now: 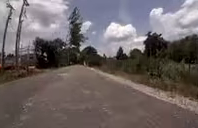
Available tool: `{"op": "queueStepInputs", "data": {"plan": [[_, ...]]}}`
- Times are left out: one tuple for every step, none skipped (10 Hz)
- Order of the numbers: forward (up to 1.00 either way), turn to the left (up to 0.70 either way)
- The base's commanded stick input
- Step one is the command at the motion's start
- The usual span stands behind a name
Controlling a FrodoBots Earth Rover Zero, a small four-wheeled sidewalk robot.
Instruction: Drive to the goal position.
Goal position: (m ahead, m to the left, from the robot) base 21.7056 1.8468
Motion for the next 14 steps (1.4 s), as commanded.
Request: {"op": "queueStepInputs", "data": {"plan": [[0.7, 0.0], [0.7, 0.0], [0.7, 0.0], [0.7, 0.0], [0.7, 0.0], [0.7, 0.0], [0.7, 0.0], [0.7, 0.05], [0.7, 0.3], [0.7, 0.35], [0.7, 0.35], [0.7, 0.29], [0.7, 0.0], [0.7, 0.0]]}}
